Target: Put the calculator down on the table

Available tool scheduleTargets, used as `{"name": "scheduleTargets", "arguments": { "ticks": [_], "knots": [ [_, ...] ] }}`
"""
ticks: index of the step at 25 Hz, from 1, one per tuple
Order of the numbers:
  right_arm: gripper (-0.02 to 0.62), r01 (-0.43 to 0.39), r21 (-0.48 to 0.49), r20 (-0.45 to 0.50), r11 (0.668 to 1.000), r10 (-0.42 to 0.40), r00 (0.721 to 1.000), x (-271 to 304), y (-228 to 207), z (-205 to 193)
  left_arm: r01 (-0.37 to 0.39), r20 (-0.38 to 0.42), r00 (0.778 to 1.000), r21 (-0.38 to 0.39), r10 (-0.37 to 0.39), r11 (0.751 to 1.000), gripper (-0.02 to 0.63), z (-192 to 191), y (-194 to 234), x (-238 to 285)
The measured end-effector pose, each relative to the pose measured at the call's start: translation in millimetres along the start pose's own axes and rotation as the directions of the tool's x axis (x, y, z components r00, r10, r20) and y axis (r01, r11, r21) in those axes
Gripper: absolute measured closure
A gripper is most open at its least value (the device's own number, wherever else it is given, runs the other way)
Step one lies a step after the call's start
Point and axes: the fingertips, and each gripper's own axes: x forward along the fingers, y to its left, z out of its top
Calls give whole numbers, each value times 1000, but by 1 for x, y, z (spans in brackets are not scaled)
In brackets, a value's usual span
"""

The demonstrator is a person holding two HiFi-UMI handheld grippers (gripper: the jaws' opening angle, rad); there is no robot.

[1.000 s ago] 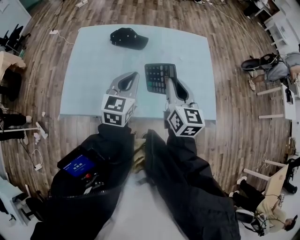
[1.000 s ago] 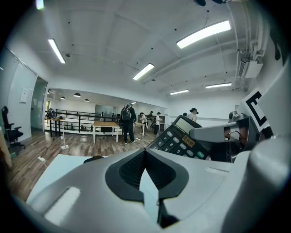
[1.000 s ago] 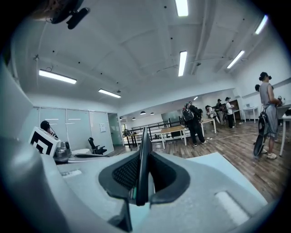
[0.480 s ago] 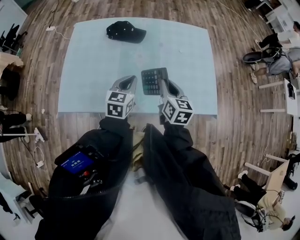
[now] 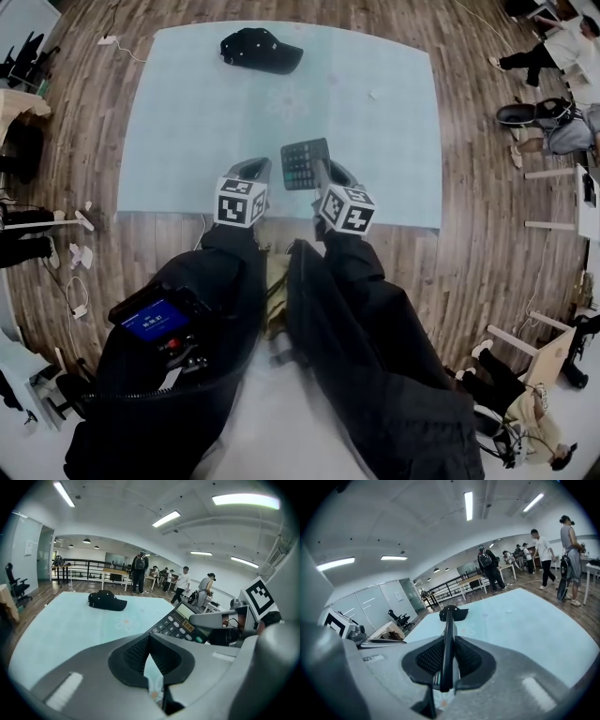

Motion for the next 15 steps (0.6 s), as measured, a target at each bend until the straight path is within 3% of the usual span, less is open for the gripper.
{"name": "scheduleTargets", "arguments": {
  "ticks": [15],
  "knots": [
    [538, 25, 116, -174, 993, -5, 985, 60, -35, -89, -52, -128, 991, -84, 41, 995, 607, -62, 28, 6]
  ]
}}
